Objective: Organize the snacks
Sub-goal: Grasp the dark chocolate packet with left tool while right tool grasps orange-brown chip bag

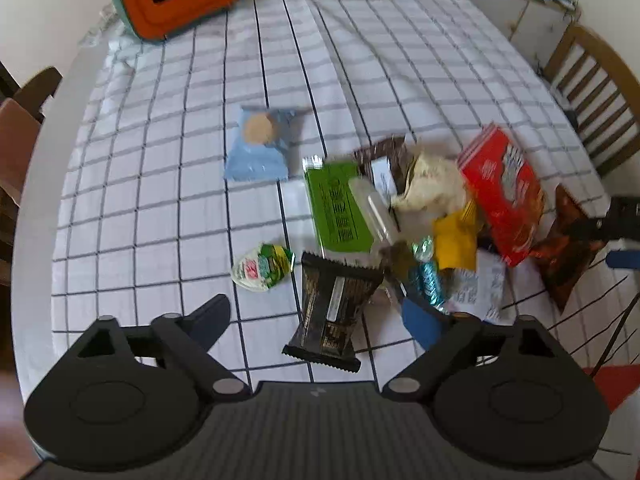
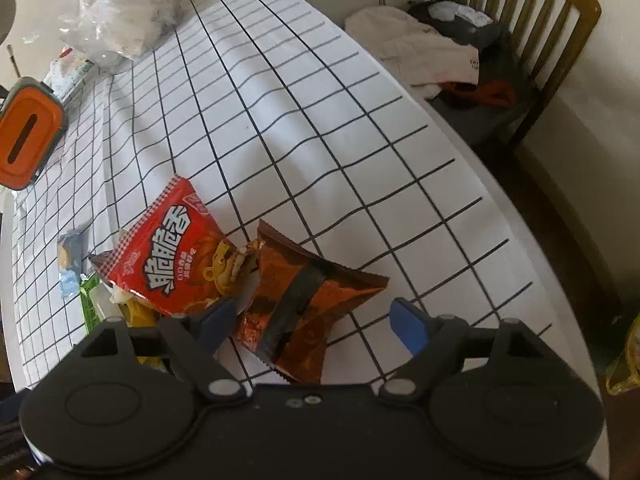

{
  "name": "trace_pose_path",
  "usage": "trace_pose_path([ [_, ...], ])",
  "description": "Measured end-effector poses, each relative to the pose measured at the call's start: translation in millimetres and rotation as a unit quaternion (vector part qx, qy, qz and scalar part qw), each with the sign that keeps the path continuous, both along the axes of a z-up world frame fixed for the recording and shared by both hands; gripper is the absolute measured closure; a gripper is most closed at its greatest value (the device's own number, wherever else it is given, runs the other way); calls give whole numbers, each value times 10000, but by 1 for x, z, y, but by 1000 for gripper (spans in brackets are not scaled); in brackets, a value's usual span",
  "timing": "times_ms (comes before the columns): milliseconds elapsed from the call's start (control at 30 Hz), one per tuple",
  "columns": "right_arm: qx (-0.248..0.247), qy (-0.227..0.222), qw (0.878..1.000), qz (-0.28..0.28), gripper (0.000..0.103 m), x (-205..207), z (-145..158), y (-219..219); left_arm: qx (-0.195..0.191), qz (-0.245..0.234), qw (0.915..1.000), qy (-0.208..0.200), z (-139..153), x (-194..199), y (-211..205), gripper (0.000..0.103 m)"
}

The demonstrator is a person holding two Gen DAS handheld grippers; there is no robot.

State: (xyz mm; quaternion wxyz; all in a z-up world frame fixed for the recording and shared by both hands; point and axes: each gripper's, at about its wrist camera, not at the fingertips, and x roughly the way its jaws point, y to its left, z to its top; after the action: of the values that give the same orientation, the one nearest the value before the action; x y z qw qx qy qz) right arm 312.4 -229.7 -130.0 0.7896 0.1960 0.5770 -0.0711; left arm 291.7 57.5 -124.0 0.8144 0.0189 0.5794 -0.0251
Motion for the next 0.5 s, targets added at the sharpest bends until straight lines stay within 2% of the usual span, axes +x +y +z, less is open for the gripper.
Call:
trace_pose_path([
  [133, 11, 58, 10000, -10, 23, 6, -10, 5, 28, -76, 9999, 112, -16, 1, -2, 19],
  [300, 8, 118, 9999, -22, 25, 10, -20, 11, -52, -54, 9996, 285, -31, 4, -2, 32],
  [500, 35, 132, 9999, 46, 33, 11, -27, 13, -254, 90, 9989, 393, -40, 8, 2, 49],
])
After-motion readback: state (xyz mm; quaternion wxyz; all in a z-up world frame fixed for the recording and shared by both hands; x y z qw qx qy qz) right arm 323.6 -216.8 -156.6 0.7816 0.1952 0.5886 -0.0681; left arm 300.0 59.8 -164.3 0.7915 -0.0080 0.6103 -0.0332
